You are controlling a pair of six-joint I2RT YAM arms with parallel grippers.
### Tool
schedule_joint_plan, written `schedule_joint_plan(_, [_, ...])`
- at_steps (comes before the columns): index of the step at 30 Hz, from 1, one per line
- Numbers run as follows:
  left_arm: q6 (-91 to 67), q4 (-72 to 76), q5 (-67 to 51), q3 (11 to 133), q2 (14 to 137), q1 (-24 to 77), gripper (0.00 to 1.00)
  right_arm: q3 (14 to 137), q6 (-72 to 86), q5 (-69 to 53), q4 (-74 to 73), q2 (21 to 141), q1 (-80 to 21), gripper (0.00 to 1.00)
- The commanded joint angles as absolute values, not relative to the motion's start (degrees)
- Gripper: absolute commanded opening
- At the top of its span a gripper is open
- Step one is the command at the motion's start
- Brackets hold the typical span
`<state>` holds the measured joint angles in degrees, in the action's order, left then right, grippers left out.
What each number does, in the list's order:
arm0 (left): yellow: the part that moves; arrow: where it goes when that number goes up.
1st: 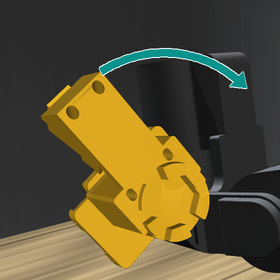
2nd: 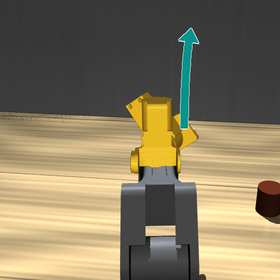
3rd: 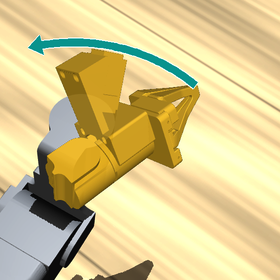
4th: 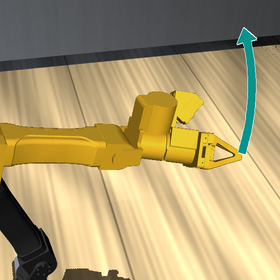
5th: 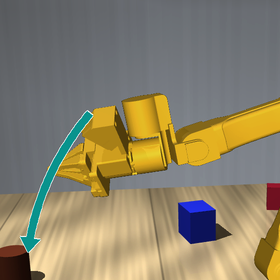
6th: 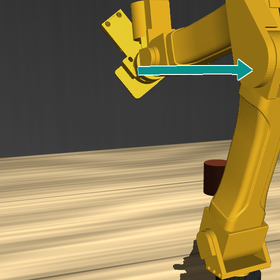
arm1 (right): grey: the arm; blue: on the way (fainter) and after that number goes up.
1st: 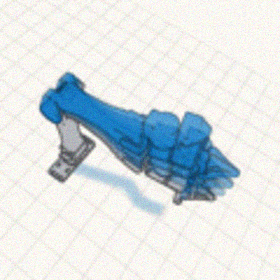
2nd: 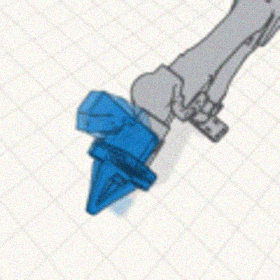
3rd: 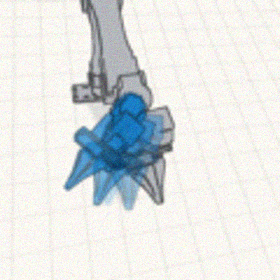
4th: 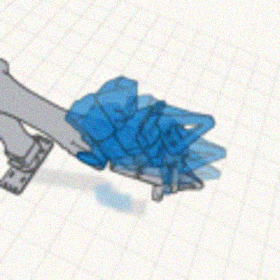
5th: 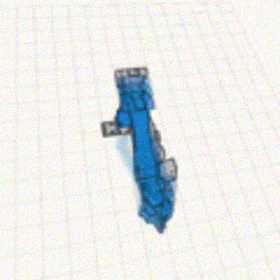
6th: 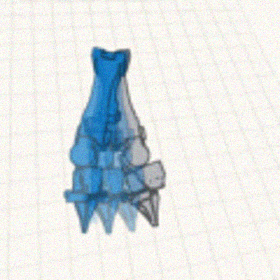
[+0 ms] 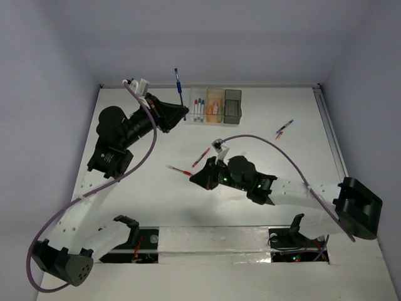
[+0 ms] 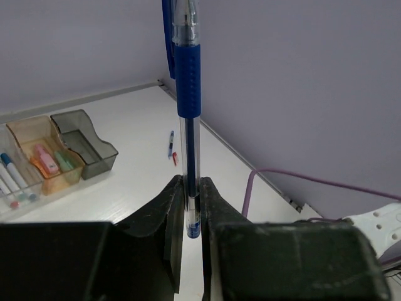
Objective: Sort the stationery into containers
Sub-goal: Place the pen in the storage box.
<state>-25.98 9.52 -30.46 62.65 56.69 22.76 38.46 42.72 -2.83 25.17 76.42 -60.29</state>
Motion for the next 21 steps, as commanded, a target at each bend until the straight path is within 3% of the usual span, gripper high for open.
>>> schedule_joint_plan(1, [-25.1,11.3,-30.1,59.6,54.2,22.9,0.0,42.6,37.5,-3.9,22.8,68.0,-59.5,0.18])
schedule_joint_plan(7, [-24.5,10.5,-35.8,51.3,49.1,22.9,0.0,52.7,23.7,-7.8,9.2,61.8,-57.0,0.55])
schedule_joint_plan(12, [-25.6,14.0,-43.0,43.8,45.3,22.9,0.0,61.0,17.5,-8.2,3.4,61.4,-55.3,0.74])
schedule_joint_plan(15, [-26.4,15.8,-45.7,41.8,43.8,22.9,0.0,66.3,15.9,-5.7,0.7,63.9,-54.7,0.76])
schedule_joint_plan(21, [-27.2,17.7,-47.2,41.0,43.1,22.9,0.0,71.4,17.5,-6.8,0.5,69.7,-54.1,0.69])
